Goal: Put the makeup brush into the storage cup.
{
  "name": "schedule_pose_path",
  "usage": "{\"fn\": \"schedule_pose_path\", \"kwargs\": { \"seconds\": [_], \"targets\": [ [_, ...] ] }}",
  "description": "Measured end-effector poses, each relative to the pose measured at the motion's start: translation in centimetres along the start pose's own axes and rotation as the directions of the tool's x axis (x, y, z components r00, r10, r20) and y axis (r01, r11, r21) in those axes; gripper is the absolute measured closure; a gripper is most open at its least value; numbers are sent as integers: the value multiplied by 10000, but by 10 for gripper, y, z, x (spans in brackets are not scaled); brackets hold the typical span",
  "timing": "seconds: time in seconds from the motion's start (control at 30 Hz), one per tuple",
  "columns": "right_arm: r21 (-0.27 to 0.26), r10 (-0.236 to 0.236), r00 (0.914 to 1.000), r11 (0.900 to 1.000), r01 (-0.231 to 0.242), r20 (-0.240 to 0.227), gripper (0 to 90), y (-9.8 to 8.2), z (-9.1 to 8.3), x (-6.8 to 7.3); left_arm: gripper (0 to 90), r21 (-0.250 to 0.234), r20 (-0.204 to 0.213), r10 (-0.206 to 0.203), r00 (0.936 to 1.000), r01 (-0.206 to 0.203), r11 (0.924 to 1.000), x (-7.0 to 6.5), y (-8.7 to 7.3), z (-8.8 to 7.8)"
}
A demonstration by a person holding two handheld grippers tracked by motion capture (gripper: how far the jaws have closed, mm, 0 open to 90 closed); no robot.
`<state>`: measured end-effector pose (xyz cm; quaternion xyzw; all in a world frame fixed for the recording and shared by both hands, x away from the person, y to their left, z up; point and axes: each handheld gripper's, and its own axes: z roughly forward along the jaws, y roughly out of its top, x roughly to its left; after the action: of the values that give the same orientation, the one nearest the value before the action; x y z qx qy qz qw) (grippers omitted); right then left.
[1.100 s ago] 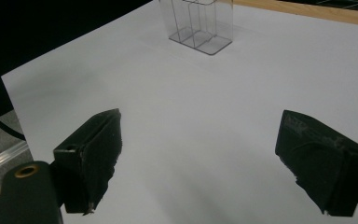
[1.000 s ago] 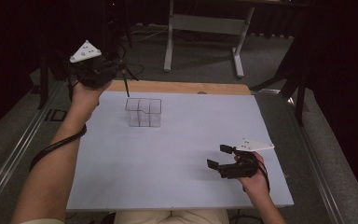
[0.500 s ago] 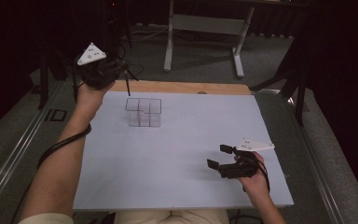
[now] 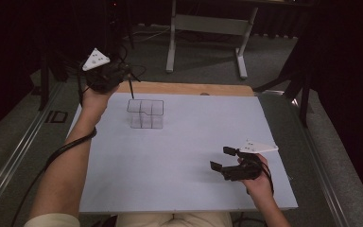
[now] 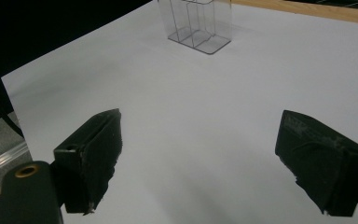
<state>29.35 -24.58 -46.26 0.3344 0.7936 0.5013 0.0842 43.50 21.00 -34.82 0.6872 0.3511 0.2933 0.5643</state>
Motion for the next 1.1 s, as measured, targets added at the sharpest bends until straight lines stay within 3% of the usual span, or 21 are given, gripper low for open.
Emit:
{"fn": "schedule_pose_path", "kwargs": {
  "seconds": [0.37, 0.73, 0.87, 0.9, 0.93, 1.1],
  "targets": [
    [27, -6, 10000, 10000, 6, 19, 148, -1, -1, -1, 850, 270, -92, 131, 9999, -128, 9996, 1, -16, 13],
    [62, 7, 10000, 10000, -7, -1, 148, -1, 0, -1, 827, 536, -197, -120, 9997, 131, 9985, 6, -28, 18],
    [28, 17, 10000, 10000, -17, 21, 148, -1, 0, -2, 633, 692, -412, -307, 9987, 335, 9970, 7, -30, 19],
    [32, 10, 10000, 10000, -10, 28, 148, -1, -1, -2, 633, 841, -649, -318, 9974, 372, 9958, 5, -30, 19],
    [26, 2, 10000, 10000, -2, 26, 148, -1, -1, -1, 473, 993, -743, -369, 9966, 442, 9941, 4, -30, 20],
    [23, 10, 10000, 10000, -10, 22, 148, -1, -1, -1, 280, 1064, -1088, -687, 9917, 803, 9911, 4, -30, 20]
  ]
}}
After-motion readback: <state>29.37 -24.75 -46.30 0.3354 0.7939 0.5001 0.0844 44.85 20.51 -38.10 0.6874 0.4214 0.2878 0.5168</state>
